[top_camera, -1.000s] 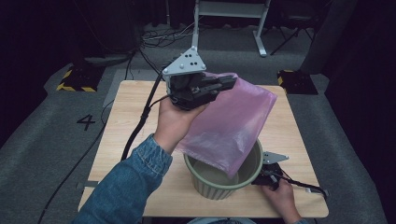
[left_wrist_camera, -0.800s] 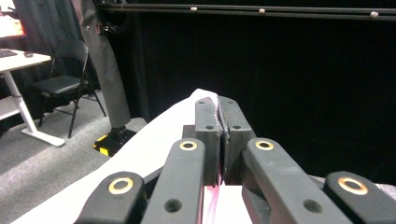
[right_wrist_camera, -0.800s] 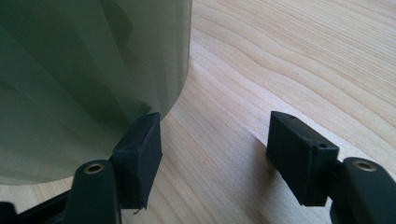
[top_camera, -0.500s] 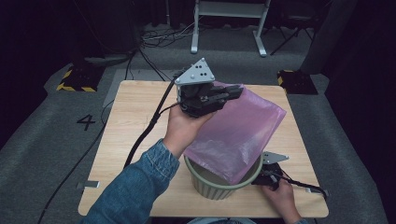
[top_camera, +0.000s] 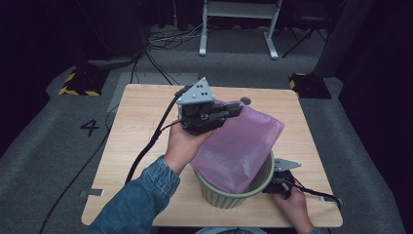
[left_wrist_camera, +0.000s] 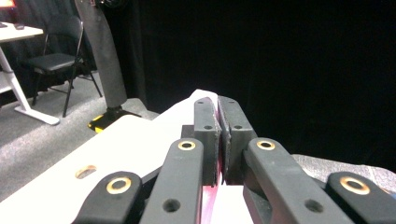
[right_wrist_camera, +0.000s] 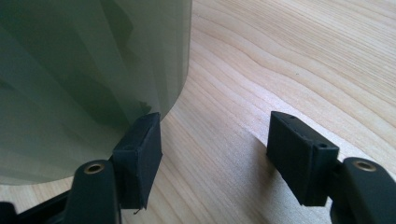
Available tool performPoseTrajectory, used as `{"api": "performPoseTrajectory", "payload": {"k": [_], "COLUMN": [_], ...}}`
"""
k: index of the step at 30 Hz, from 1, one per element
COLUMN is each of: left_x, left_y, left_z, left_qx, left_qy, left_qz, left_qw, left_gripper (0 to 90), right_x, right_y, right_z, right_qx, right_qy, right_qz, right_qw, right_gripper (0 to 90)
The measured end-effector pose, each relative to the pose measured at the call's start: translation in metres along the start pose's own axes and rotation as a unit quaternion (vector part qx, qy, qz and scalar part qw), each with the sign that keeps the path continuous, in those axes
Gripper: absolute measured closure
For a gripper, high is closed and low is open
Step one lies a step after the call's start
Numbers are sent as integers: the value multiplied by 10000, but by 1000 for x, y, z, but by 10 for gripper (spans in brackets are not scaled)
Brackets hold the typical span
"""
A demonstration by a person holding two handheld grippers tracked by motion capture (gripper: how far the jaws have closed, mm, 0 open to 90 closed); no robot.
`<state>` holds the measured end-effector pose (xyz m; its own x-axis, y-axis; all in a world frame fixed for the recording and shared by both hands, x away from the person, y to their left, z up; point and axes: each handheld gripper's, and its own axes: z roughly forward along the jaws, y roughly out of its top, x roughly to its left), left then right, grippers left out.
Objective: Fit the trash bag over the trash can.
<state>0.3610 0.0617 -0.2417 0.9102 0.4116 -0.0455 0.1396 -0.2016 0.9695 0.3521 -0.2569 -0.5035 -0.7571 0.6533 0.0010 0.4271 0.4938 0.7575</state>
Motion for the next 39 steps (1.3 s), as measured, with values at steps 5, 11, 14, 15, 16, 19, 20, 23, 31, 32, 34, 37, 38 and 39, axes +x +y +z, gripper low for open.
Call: {"api": "performPoseTrajectory", "payload": {"k": [5,11,14,15,16,19,20,23,31,32,34,37,38,39], "left_x": [-1,3,5,6,7,8,8,8,5,3,0,-4,-6,-7], "left_y": [-16,-32,-39,-41,-44,-50,-52,-59,-76,-77,-79,-83,-84,-85], "left_z": [-2,-4,-5,-5,-6,-8,-9,-11,-14,-14,-15,-16,-17,-17], "left_qx": [175,256,300,313,333,376,379,449,765,861,1038,1279,1361,1444], "left_qy": [14,69,77,75,82,118,130,147,280,296,403,459,471,460], "left_qz": [-12,-137,-199,-217,-231,-260,-276,-310,-210,-170,-55,23,46,71], "left_qw": [9998,9996,9993,9992,9991,9989,9988,9984,9965,9957,9938,9907,9896,9884], "left_gripper": [865,864,863,863,863,862,862,860,856,855,854,855,856,856], "right_x": [0,0,0,0,0,0,0,0,0,0,0,0,0,0], "right_y": [0,0,0,0,0,0,0,0,0,0,0,0,0,0], "right_z": [0,0,0,0,0,0,0,0,0,0,0,0,0,0], "right_qx": [0,0,0,0,0,0,0,-1,0,0,-1,0,0,0], "right_qy": [0,1,1,1,0,0,0,0,0,0,0,-1,0,0], "right_qz": [1,0,1,0,0,-1,-1,-1,0,1,0,0,1,0], "right_qw": [10000,10000,10000,10000,10000,10000,10000,10000,10000,10000,10000,10000,10000,10000], "right_gripper": [356,356,356,356,356,356,356,356,356,356,356,356,356,356]}}
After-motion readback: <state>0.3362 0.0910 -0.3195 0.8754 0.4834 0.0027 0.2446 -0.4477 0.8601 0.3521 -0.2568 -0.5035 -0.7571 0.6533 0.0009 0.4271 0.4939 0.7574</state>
